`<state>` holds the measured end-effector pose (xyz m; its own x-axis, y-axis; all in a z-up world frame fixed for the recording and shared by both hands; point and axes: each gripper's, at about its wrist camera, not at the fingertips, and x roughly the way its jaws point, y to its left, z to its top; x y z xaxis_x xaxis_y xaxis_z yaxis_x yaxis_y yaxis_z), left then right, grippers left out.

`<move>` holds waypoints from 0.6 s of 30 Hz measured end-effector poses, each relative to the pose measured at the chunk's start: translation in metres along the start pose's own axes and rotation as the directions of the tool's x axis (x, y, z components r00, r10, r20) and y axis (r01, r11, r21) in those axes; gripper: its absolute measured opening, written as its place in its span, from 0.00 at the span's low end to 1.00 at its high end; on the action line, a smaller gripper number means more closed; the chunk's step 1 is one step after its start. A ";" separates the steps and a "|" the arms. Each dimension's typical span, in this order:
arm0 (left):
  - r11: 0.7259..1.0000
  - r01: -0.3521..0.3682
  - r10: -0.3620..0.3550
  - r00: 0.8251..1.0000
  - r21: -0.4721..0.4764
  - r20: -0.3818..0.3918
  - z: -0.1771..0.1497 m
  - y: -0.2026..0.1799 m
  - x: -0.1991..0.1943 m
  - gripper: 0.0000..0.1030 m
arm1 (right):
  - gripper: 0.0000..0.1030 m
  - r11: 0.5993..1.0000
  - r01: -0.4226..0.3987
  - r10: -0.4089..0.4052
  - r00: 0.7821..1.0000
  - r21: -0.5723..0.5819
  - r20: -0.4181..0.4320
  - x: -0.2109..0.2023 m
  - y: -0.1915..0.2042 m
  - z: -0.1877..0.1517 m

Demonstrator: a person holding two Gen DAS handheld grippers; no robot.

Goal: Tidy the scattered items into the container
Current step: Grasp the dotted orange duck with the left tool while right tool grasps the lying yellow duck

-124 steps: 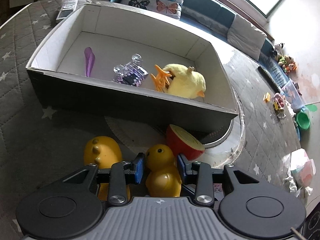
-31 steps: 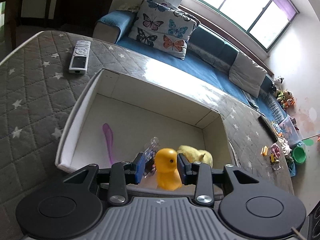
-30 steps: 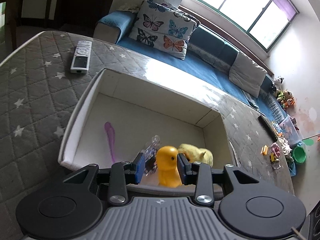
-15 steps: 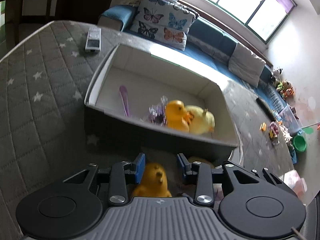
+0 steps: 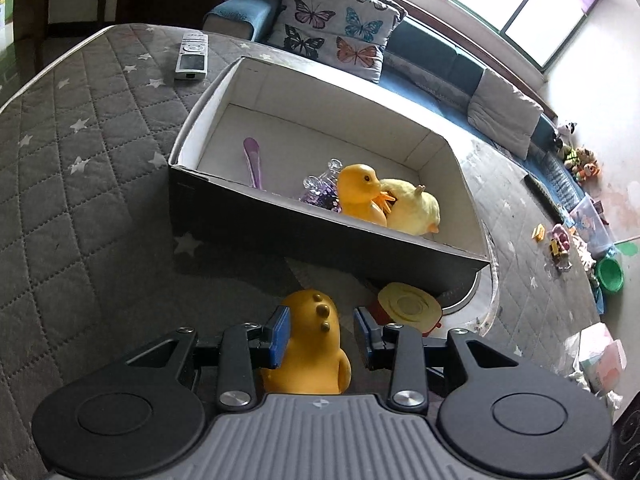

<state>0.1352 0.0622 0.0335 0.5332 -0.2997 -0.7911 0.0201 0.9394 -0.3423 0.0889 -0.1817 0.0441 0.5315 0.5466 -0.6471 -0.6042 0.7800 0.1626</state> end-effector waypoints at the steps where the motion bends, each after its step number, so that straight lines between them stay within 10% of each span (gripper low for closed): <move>1: 1.000 -0.003 0.003 1.000 0.004 -0.002 0.000 -0.001 0.001 0.37 | 0.93 1.000 0.001 -0.001 1.000 0.000 -0.005 0.002 0.001 0.000; 18: 0.993 -0.088 0.094 0.993 0.077 -0.075 0.007 -0.012 0.023 0.40 | 0.93 1.000 -0.011 0.012 0.999 0.023 -0.046 0.024 -0.005 -0.005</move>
<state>0.1535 0.0451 0.0228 0.4676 -0.2222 -0.8555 0.0382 0.9721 -0.2315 0.1015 -0.1742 0.0237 0.4963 0.5413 -0.6787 -0.5962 0.7808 0.1867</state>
